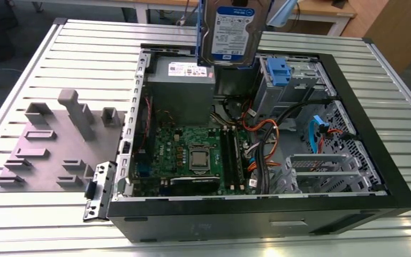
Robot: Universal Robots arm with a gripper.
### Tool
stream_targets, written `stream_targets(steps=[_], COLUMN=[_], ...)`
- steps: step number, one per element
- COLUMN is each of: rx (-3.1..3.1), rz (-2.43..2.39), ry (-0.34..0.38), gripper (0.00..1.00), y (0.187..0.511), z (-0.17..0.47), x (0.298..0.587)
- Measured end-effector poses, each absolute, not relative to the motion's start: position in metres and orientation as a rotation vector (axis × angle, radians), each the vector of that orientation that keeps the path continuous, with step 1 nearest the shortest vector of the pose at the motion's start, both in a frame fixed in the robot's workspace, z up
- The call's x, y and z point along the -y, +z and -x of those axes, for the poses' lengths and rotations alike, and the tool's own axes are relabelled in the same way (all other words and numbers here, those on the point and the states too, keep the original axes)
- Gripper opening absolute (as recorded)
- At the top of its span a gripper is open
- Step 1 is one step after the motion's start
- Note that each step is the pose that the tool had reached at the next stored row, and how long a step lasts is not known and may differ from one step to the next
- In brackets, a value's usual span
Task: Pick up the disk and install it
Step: 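Pick up the disk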
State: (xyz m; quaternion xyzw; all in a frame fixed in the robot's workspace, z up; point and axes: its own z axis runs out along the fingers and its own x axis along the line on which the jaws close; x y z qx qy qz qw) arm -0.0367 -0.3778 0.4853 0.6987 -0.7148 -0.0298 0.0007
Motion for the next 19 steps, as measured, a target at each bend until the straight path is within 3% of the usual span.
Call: stream_targets(steps=[19], rx=[2.245], rz=[-2.194], ry=[-0.094], gripper=[0.35], y=[0.485], z=[0.032], x=[0.3778])
